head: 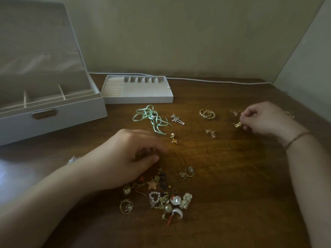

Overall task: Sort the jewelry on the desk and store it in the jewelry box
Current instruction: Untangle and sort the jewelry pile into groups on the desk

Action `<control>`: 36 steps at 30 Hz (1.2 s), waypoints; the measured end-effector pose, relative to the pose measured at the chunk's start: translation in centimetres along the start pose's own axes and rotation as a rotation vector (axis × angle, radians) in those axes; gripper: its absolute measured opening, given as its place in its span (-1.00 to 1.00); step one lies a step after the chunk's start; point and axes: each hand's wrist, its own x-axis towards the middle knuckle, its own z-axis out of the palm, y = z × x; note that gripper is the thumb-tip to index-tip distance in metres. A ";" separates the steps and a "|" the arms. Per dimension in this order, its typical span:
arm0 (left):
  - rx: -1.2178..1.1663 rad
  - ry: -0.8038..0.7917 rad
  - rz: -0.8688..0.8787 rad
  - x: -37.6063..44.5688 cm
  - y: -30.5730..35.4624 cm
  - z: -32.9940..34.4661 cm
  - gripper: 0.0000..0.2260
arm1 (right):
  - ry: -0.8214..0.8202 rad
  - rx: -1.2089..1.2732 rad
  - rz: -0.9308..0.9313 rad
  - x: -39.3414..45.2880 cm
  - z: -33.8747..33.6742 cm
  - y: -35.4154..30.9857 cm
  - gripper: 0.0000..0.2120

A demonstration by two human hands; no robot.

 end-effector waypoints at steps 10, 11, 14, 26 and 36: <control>0.049 -0.207 0.115 -0.1 -0.4 -0.5 -0.77 | -0.006 -0.511 -0.215 -2.6 -0.7 -2.4 -0.73; 0.046 -0.216 0.113 -0.1 -0.4 -0.6 -0.78 | 0.010 -0.482 -0.332 -3.5 -0.7 -3.1 -0.78; 0.039 -0.242 0.099 -0.2 -0.7 -1.1 -0.80 | -0.274 -0.255 -0.621 -6.7 0.2 -6.1 -0.82; 0.032 -0.128 -0.063 -1.1 -2.0 -5.0 -0.68 | -0.635 -0.337 -0.747 -8.5 3.5 -7.6 -0.80; 0.123 -0.212 -0.356 -2.6 -3.9 -8.0 -0.70 | -0.379 0.063 -0.862 -8.2 3.7 -7.5 -0.79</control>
